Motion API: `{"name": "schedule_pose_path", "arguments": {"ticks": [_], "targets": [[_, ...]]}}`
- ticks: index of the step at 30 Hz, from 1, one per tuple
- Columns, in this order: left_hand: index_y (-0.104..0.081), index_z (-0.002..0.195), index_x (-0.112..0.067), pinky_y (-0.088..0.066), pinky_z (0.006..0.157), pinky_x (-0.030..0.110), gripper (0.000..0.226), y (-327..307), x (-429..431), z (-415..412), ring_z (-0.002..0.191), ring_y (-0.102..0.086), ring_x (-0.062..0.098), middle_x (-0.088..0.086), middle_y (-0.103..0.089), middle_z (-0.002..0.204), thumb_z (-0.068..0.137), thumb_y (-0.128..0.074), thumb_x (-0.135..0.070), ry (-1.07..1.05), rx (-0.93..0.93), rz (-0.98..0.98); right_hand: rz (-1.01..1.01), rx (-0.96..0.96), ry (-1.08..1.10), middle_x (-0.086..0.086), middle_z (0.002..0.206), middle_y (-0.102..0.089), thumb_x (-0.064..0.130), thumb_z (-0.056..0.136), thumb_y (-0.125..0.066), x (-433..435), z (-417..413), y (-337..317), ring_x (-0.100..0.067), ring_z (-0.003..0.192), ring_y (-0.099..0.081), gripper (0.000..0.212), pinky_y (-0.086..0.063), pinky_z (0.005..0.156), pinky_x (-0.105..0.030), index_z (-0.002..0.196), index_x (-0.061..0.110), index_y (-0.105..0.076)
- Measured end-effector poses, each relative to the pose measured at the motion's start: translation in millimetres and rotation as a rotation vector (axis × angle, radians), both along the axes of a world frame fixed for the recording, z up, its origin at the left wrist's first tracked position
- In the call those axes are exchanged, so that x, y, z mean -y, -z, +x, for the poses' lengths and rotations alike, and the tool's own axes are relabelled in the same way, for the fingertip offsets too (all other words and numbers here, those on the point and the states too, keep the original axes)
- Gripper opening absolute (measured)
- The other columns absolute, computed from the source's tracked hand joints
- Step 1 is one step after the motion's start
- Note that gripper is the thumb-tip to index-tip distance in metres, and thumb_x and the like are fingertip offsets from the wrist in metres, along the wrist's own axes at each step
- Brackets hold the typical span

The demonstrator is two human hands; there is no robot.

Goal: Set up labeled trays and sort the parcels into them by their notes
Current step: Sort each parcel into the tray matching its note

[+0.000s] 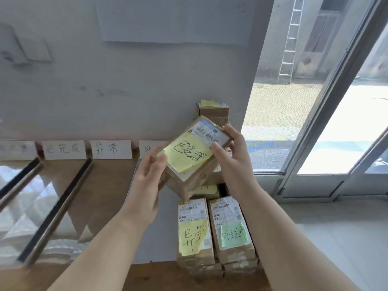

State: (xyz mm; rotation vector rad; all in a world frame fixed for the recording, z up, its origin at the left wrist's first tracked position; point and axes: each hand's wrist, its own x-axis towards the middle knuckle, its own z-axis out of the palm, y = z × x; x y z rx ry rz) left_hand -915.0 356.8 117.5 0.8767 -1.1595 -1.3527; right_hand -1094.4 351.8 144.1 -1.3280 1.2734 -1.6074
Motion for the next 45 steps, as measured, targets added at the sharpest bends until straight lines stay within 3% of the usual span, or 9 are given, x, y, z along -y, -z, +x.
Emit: {"name": "schedule_pose_path", "arguments": {"ticks": [6,10,15,19,26,28,35,38,45], "targets": [[-0.054,0.13,-0.018,-0.039,0.088,0.044,0.073,13.6,7.9,32.3,0.097,-0.055,0.027,0.011,-0.065,0.12,0.063,-0.072,-0.042,0.158,-0.094,0.305,-0.017,-0.127,-0.204,0.017,0.12,-0.053,0.014,0.091,-0.059,24.3,31.4,-4.5,0.0,0.107,-0.054,0.049,-0.05,0.097,-0.036,0.133,0.031,-0.042],[-0.071,0.107,-0.019,-0.036,0.094,0.05,0.039,22.4,12.9,49.9,0.098,-0.056,0.03,0.013,-0.069,0.108,0.07,-0.069,-0.033,0.179,-0.18,0.407,0.039,-0.297,-0.283,0.012,0.149,-0.036,0.027,0.093,-0.058,40.8,23.9,-3.8,-0.005,0.137,-0.034,0.06,-0.034,0.113,-0.037,0.146,0.027,-0.029],[-0.057,0.127,-0.02,-0.041,0.091,0.044,0.053,30.2,34.9,75.1,0.099,-0.06,0.026,0.013,-0.068,0.113,0.076,-0.064,-0.035,-0.02,-0.18,0.417,0.423,-0.69,0.205,-0.003,0.146,-0.04,0.033,0.094,-0.056,57.1,-42.8,16.7,-0.02,0.122,-0.048,0.058,-0.041,0.104,-0.041,0.146,0.02,-0.033],[-0.055,0.125,-0.029,-0.045,0.087,0.042,0.05,39.1,53.8,75.4,0.102,-0.061,0.025,0.007,-0.068,0.115,0.078,-0.066,-0.042,-0.049,0.018,0.442,0.712,-0.639,0.317,-0.014,0.127,-0.056,0.028,0.095,-0.05,62.0,-71.2,40.3,-0.02,0.076,-0.057,0.056,-0.044,0.058,-0.029,0.145,0.011,-0.032],[-0.064,0.113,-0.028,-0.048,0.088,0.044,0.032,43.1,81.0,55.7,0.092,-0.063,0.023,0.006,-0.072,0.102,0.083,-0.065,-0.041,0.077,0.159,0.603,0.863,-0.596,0.406,-0.017,0.133,-0.051,0.026,0.099,-0.043,68.8,-79.8,74.4,-0.031,0.116,-0.053,0.046,-0.04,0.087,-0.032,0.139,0.003,-0.039],[-0.065,0.111,-0.025,-0.049,0.082,0.043,0.035,43.5,85.8,52.9,0.087,-0.062,0.024,0.008,-0.072,0.098,0.081,-0.066,-0.044,0.099,0.175,0.657,0.861,-0.582,0.417,-0.017,0.122,-0.054,0.025,0.098,-0.041,70.6,-80.4,76.8,-0.03,0.108,-0.054,0.033,-0.039,0.084,-0.032,0.124,0.005,-0.047],[-0.068,0.11,-0.023,-0.05,0.068,0.036,0.041,48.0,93.7,49.4,0.083,-0.062,0.025,0.009,-0.072,0.098,0.077,-0.068,-0.049,0.186,0.215,0.743,0.848,-0.555,0.432,-0.017,0.12,-0.059,0.027,0.099,-0.037,76.4,-77.9,81.3,-0.028,0.092,-0.057,0.041,-0.038,0.067,-0.029,0.133,0.006,-0.045],[-0.068,0.108,-0.024,-0.052,0.08,0.043,0.039,49.2,93.7,45.5,0.086,-0.063,0.026,0.01,-0.072,0.103,0.078,-0.067,-0.049,0.193,0.228,0.746,0.809,-0.538,0.445,-0.013,0.103,-0.062,0.026,0.097,-0.036,77.6,-75.5,84.6,-0.027,0.079,-0.056,0.029,-0.039,0.059,-0.029,0.116,0.011,-0.052],[-0.069,0.105,-0.023,-0.049,0.086,0.044,0.037,48.4,88.6,35.8,0.087,-0.063,0.025,0.008,-0.073,0.094,0.079,-0.066,-0.049,0.183,0.249,0.741,0.73,-0.487,0.456,-0.01,0.108,-0.061,0.024,0.098,-0.037,73.9,-68.7,84.5,-0.023,0.087,-0.05,0.036,-0.038,0.072,-0.029,0.127,0.01,-0.054]]}}
